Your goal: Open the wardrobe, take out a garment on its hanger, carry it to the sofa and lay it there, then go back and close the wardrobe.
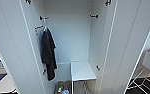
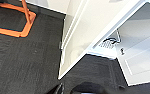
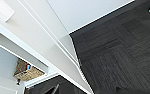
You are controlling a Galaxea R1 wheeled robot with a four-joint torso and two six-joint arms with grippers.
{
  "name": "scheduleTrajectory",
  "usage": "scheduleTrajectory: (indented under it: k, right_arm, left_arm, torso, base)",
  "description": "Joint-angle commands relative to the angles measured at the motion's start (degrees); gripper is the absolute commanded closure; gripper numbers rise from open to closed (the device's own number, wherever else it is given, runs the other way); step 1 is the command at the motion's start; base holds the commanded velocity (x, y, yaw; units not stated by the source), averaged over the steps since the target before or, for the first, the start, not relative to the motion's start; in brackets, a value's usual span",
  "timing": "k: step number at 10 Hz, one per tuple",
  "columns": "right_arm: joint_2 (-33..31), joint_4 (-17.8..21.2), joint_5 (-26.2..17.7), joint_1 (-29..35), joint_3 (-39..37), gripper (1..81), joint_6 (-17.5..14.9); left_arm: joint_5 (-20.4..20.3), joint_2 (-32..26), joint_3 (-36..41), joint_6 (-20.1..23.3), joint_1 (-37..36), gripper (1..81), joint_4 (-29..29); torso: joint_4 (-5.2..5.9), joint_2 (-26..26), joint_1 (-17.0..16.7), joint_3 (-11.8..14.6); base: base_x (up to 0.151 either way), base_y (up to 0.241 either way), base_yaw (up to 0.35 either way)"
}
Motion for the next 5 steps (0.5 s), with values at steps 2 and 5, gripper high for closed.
scheduleTrajectory:
  k: [2, 5]
  right_arm:
    - [-6.47, 0.39, 0.41, 10.41, -2.78, 1.0, 5.05]
    - [-6.12, 0.12, 0.14, 14.02, -1.64, 1.0, 9.00]
  left_arm:
    - [-0.69, -9.04, -0.92, -7.96, -8.29, 1.0, -0.26]
    - [-0.60, -9.49, -4.53, -18.36, -14.53, 1.0, -0.26]
  torso:
    - [0.00, 0.00, 0.00, 0.00]
    - [0.00, 0.00, 0.02, -0.02]
  base:
    - [0.000, 0.000, 0.000]
    - [0.000, 0.000, 0.000]
